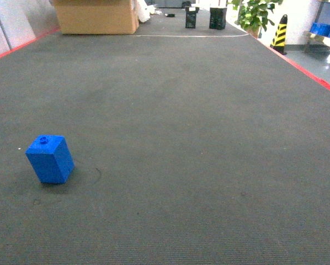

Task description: Sort blue parts and orange caps into right shelf containers

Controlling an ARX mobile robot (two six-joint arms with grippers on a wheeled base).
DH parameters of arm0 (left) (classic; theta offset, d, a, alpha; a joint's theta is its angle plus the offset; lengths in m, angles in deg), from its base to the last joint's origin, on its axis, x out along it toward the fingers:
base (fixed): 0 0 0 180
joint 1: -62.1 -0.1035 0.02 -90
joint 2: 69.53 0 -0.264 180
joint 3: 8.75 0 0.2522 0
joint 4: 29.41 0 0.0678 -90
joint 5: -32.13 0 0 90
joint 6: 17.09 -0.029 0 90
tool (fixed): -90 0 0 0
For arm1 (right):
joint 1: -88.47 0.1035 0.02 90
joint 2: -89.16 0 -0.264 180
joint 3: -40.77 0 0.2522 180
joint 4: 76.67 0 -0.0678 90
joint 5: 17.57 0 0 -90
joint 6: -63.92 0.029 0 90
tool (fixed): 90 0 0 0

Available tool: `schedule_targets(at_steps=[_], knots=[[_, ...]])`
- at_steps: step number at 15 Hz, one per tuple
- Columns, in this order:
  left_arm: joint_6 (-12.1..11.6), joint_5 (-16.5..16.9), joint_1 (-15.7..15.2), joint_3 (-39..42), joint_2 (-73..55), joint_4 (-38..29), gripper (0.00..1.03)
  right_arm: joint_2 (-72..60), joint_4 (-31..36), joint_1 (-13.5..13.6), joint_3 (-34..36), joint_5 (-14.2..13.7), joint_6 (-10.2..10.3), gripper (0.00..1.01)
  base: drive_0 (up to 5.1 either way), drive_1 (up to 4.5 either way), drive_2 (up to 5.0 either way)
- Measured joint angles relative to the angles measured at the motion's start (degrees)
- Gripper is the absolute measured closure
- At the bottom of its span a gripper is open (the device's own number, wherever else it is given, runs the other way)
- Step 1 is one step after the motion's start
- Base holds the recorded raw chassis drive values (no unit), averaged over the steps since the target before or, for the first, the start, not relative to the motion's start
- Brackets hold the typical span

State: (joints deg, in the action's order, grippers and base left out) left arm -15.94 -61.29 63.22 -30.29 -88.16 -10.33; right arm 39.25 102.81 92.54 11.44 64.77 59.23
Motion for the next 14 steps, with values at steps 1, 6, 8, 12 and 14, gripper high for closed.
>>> schedule_targets(at_steps=[1, 6, 8, 12, 14], knots=[[-0.09, 0.59, -0.76, -2.03, -7.8, -4.76, 0.05, 0.2, 0.31, -0.02, 0.0, -0.02, -0.07, 0.56, 0.0, 0.0, 0.0], [-2.08, 4.52, -0.55, -16.79, -47.74, -22.62, 0.05, 0.15, 0.15, -0.02, 0.0, -0.04, -0.11, 0.56, 0.0, 0.0, 0.0], [-2.25, 3.48, 0.07, -22.6, -57.2, -24.81, 0.05, 0.15, 0.15, -0.02, 0.0, -0.04, -0.11, 0.56, 0.0, 0.0, 0.0], [-1.07, 2.95, 1.25, -32.37, -70.58, -22.77, 0.05, 0.15, 0.15, -0.02, 0.0, -0.04, -0.11, 0.57, 0.0, 0.0, 0.0], [-0.46, 1.6, 2.1, -35.8, -75.03, -22.38, 0.05, 0.15, 0.15, -0.02, 0.0, -0.04, -0.11, 0.57, 0.0, 0.0, 0.0]])
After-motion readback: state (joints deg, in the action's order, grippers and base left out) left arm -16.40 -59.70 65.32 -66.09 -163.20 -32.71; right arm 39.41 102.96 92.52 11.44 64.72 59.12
